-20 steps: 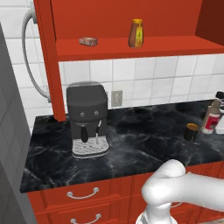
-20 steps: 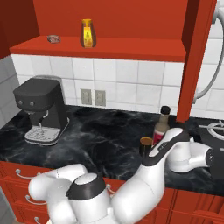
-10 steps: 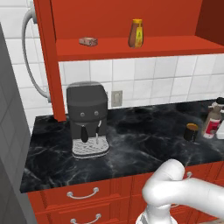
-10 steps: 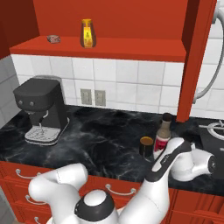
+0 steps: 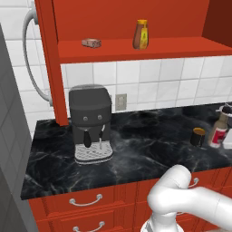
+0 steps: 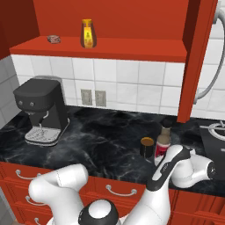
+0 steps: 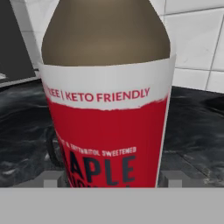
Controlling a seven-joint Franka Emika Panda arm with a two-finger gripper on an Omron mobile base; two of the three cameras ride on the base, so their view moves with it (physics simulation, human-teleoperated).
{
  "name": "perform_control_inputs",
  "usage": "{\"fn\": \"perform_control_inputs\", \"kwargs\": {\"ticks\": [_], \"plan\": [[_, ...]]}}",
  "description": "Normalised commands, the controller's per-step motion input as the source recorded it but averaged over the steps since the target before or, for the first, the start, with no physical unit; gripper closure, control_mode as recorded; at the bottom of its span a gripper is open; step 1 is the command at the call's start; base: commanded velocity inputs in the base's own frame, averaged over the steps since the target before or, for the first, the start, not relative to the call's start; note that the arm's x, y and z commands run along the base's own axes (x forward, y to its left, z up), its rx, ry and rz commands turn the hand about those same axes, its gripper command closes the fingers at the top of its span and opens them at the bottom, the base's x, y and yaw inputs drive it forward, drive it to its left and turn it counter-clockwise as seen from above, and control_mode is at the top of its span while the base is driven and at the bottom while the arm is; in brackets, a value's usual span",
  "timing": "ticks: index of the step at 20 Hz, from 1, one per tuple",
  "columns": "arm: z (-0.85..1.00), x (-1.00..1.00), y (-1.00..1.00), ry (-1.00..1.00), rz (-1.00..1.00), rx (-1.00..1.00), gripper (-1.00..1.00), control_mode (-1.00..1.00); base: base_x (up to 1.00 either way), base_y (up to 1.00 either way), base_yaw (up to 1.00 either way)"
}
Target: Pick the syrup bottle and honey bottle from the cabinet and place them next to the mug.
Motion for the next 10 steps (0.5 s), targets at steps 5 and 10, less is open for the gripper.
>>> {"fn": "perform_control_inputs", "kwargs": {"ticks": [5,10], "plan": [[-0.08,0.03,0.00,0.04,-0.07,-0.09,1.00,-1.00,0.00,0.00,0.00],[-0.14,0.32,0.05,0.03,-0.02,-0.04,1.00,-1.00,0.00,0.00,0.00]]}}
